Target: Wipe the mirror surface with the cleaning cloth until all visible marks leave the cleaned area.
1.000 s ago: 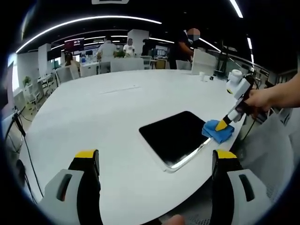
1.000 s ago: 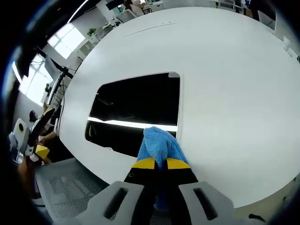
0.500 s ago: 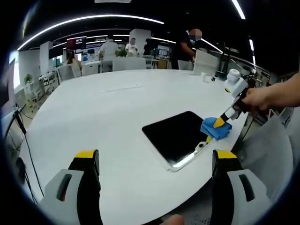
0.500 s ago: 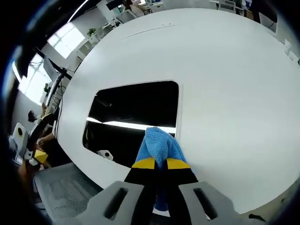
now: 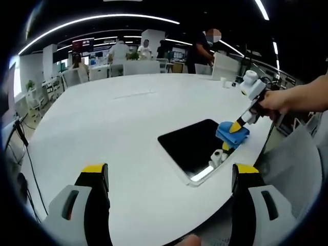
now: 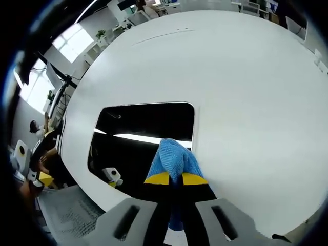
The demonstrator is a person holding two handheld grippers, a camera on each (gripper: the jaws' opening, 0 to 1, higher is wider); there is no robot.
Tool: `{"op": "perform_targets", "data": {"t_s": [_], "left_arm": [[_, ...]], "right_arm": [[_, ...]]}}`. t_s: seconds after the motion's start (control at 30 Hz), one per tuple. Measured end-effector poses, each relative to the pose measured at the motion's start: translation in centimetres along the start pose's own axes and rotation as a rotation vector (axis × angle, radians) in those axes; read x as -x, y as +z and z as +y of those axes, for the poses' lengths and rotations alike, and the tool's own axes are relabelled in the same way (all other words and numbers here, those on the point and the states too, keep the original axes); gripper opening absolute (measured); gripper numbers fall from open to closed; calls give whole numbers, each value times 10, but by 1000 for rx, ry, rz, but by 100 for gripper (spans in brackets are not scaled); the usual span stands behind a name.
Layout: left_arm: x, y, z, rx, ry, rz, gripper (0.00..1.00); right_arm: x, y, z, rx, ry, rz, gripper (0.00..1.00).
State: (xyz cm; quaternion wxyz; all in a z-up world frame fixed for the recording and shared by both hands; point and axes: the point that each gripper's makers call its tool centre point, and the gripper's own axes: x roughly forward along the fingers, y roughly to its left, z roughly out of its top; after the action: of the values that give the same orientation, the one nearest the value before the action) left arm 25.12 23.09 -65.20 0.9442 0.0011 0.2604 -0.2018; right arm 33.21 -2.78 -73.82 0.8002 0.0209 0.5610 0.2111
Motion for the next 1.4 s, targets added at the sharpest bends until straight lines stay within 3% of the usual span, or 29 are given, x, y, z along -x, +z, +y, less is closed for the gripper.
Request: {"op": "perform_targets", "data": {"t_s": [0.8,1.27,1.4], "left_arm": [[-12,-4,3,-3,-3,33,99],[-14,-1,10,-7,14,34,99],[-13,1,12,-7,20,33,99]], "right_arm": [[-21,59,-10,15,-10,-12,0],[-29,88,-11,77,-40,-20,0],[-29,89,-10,79,-51,-13,0]]}}
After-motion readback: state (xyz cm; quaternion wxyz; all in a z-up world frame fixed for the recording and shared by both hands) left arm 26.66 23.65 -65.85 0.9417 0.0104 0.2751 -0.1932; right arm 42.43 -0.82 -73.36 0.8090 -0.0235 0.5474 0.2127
